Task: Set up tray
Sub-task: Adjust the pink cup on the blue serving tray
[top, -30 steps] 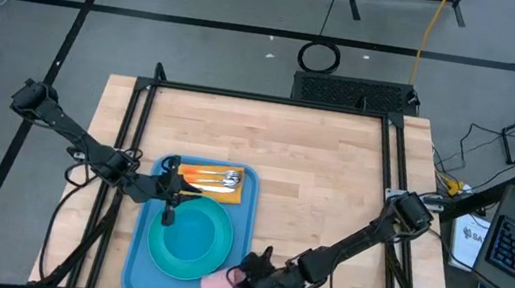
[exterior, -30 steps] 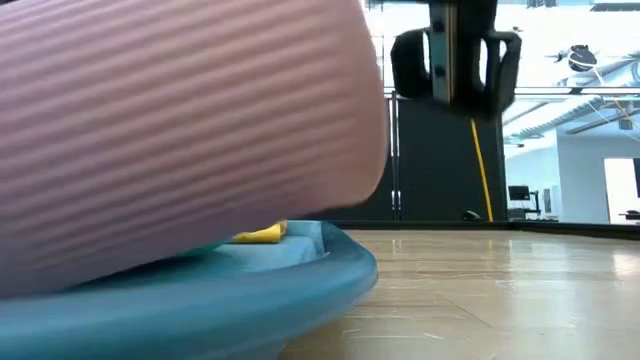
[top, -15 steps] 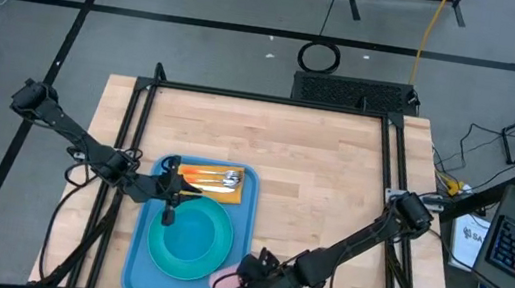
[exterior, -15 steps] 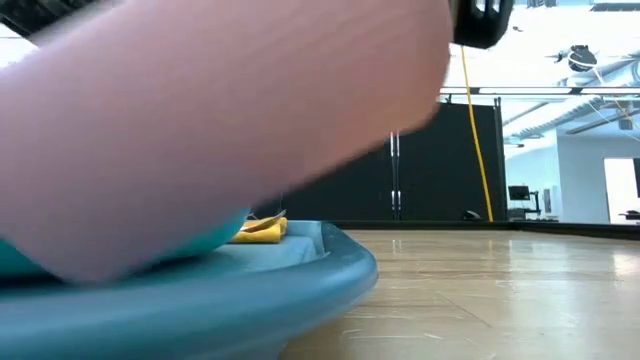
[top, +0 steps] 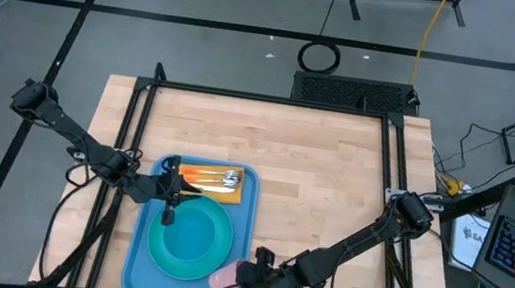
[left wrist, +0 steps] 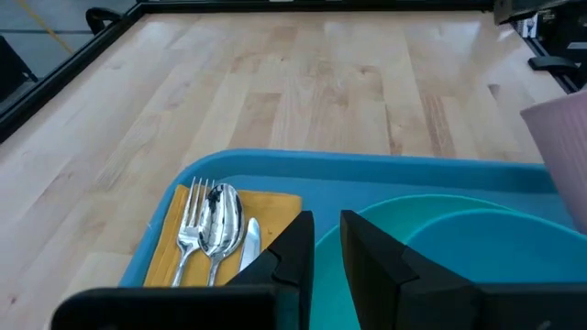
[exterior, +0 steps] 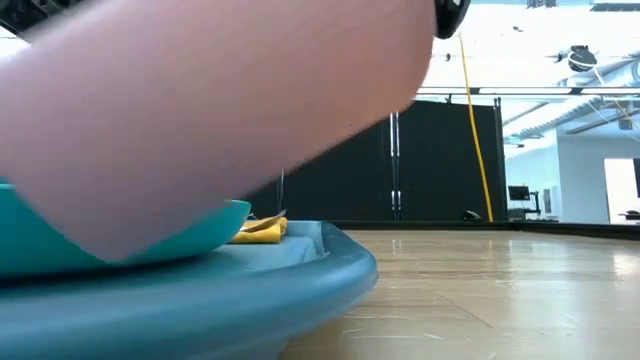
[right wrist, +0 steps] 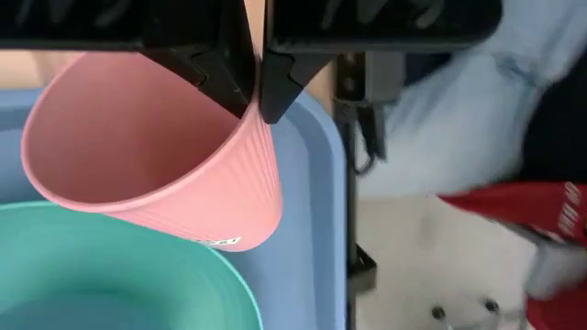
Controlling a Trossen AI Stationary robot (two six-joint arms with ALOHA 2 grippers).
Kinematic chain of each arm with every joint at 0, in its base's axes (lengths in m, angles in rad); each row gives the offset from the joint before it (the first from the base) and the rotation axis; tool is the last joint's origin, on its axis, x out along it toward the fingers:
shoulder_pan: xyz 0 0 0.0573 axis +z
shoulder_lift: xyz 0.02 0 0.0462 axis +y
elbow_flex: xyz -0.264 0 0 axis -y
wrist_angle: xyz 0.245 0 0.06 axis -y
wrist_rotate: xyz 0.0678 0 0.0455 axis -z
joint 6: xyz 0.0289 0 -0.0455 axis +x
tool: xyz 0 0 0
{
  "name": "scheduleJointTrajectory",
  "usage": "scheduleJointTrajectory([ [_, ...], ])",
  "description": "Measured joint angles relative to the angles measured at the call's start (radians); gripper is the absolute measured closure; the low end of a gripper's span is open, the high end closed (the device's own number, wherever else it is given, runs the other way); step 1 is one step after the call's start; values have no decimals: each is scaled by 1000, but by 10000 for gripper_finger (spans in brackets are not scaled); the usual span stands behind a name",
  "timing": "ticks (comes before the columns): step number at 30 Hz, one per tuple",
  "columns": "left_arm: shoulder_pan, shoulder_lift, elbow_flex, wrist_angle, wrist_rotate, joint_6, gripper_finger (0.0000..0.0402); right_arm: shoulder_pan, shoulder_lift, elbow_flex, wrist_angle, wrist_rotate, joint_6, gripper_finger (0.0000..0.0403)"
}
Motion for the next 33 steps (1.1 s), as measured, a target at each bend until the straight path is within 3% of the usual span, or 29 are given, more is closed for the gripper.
scheduleJointTrajectory([
  [11, 0, 0, 0, 0, 0, -13, 339, 0, 2, 104, -166, -28, -144, 403],
  [18, 0, 0, 0, -1, -1, -27, 339, -9, 72, 165, -243, -84, -193, 403],
  [33, -1, 3, 1, -24, -6, -45, 339, -11, 257, 505, -562, -69, -345, 403],
])
